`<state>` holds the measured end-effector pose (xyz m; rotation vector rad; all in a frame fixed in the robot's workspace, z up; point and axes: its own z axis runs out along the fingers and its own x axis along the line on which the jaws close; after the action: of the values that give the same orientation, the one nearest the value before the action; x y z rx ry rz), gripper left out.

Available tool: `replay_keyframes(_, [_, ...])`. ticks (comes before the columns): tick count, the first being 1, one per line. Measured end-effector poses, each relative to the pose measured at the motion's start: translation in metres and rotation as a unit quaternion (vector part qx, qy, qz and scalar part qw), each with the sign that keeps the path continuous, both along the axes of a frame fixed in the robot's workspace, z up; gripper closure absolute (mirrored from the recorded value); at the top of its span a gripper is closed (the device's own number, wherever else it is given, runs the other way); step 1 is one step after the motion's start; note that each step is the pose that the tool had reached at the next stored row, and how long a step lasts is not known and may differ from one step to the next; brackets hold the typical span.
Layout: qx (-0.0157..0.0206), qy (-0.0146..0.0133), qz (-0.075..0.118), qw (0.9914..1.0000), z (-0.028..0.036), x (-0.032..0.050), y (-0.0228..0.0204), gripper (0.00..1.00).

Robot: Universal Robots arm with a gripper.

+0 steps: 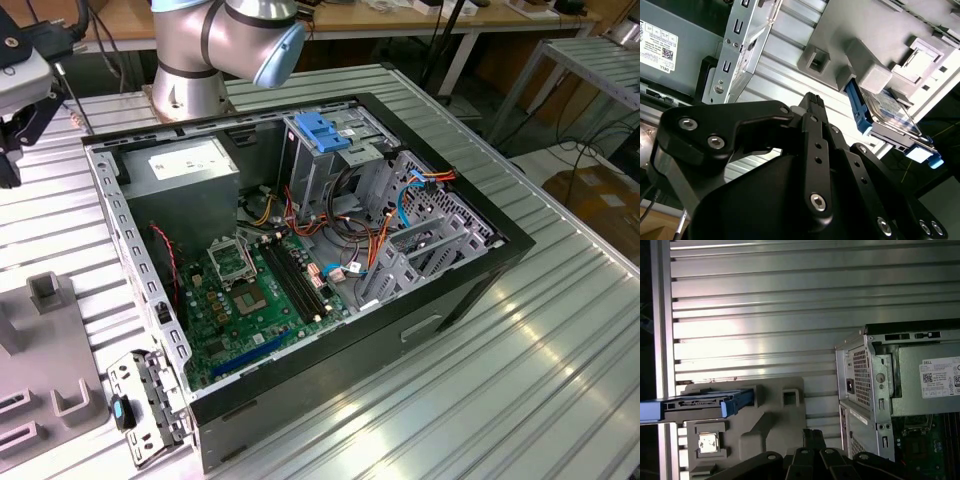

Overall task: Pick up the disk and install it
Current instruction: 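Reach for the disk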

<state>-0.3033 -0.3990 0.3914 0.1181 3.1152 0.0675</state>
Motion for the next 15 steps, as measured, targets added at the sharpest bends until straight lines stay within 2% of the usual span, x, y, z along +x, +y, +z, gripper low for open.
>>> replay_keyframes(15, [0.0, 0.0003, 0.0, 1.0, -0.0004, -0.0122, 0.0, 0.89])
